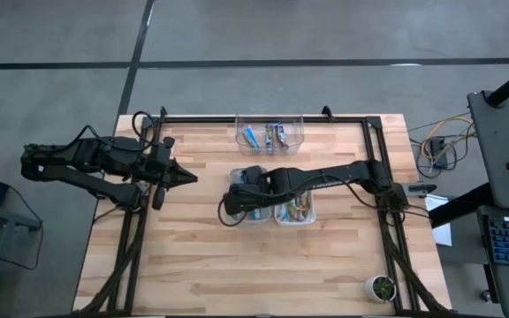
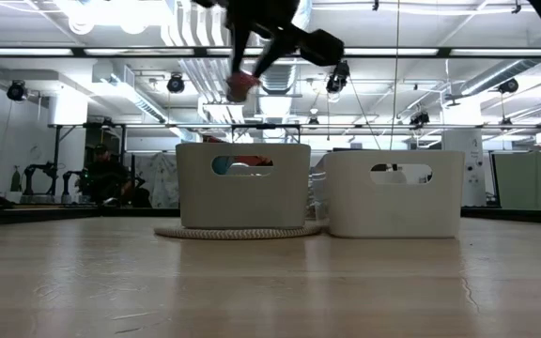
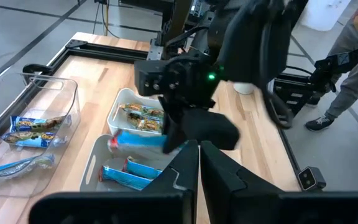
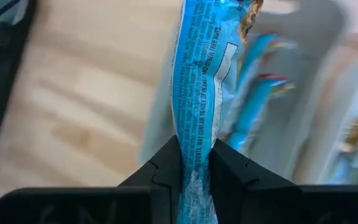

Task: Pick and place Granola Bars by type
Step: Put the red granola bar into the gray bin

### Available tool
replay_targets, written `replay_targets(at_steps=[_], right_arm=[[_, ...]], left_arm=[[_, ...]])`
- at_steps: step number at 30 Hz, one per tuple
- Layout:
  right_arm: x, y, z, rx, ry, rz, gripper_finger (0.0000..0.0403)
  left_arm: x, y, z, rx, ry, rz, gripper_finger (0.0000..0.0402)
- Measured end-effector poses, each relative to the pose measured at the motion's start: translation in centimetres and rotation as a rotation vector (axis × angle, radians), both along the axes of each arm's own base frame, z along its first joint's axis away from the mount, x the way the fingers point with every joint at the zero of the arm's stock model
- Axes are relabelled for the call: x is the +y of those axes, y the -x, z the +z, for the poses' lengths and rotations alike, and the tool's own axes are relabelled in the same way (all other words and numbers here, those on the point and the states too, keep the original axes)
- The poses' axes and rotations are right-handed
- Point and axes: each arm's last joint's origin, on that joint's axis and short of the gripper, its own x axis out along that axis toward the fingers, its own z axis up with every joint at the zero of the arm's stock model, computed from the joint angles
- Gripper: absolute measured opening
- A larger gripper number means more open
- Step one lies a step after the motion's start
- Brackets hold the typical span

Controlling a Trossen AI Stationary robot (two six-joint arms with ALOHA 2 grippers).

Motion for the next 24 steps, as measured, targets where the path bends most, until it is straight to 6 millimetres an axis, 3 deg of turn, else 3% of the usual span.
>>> replay_targets(at_steps=[11, 24], right_arm=[[-1.0, 0.5, -2.6, 0.074, -0.001, -0.143, 0.0056], [-2.1, 0.0, -4.7, 0.059, -0.026, -0.141, 0.0056]], left_arm=[[0.0, 0.0, 0.0, 0.0, -0.001, 0.002, 0.0], [0.0, 0.0, 0.0, -0.001, -0.016, 0.004, 0.0]])
